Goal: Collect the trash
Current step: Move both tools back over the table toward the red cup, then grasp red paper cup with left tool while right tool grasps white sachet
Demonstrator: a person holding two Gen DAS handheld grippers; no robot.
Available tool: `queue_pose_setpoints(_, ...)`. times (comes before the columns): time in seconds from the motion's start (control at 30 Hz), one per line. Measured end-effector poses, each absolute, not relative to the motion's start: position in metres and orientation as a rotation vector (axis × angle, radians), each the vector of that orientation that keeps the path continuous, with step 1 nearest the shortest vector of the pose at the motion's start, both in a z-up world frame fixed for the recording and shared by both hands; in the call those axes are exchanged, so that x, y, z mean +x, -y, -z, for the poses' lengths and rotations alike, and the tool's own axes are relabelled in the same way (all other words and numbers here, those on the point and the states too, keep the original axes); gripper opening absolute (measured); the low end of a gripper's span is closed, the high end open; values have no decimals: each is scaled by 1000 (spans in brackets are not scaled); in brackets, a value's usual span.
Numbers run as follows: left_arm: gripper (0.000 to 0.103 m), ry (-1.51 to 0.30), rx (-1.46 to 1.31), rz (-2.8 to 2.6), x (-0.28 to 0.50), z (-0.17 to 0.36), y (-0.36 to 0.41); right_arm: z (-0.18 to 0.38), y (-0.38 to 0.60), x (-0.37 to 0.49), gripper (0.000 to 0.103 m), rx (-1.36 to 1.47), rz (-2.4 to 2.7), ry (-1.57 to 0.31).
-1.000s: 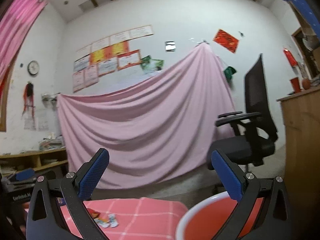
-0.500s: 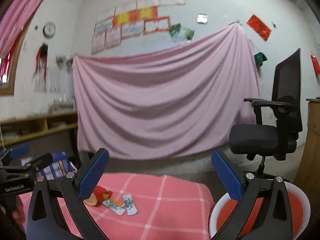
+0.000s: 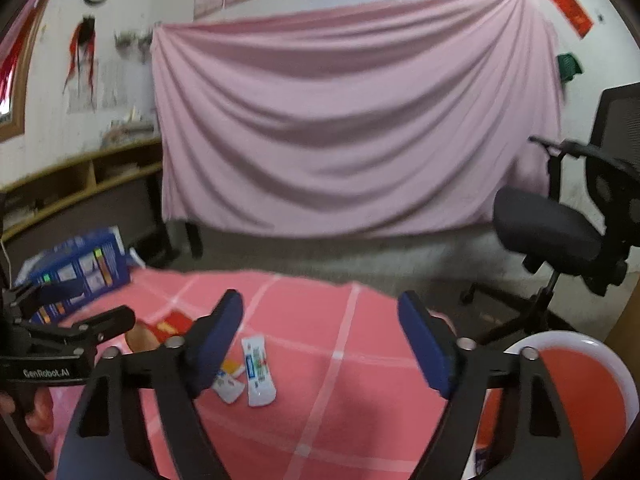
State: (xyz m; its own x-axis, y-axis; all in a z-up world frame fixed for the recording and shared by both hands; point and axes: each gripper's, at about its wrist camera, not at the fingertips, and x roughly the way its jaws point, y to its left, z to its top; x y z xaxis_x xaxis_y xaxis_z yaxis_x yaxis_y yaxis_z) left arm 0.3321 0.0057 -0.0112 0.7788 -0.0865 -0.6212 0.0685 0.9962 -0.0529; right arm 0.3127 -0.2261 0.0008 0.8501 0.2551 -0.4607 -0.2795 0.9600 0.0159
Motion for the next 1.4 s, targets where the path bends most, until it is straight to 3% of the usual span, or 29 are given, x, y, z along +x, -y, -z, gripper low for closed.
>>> queue_pose_setpoints(0.1,100,-731,-47,106,344,21,-4,9,220,326,58,-64,-308,-558)
queue_pose_setpoints(0.27,93,-764,-53,142,355,24,2,18,217,338,55,-61,-324,-644)
queue_pose_setpoints(0.33,87,-780,-53,156,357,25,4,22,215,343,52,-62,-334,-681)
queue_pose_setpoints(0.4,71,-796,-59,165,361,24,5,26,213,347,49,-62,-346,-711)
queue_pose_setpoints(0.5,58,-818,-96,173,365,26,-1,30,210,352,46,-63,-366,-749)
queue_pose_setpoints(0.93,58,-791,-162,168,344,17,-18,48,185,361,44,-182,-417,-878)
queue_pose_setpoints(1.27,58,-779,-180,158,338,14,-22,51,173,356,19,-274,-433,-879)
queue_pose_setpoints(1.4,58,-756,-162,152,334,11,-17,51,174,355,18,-275,-435,-877)
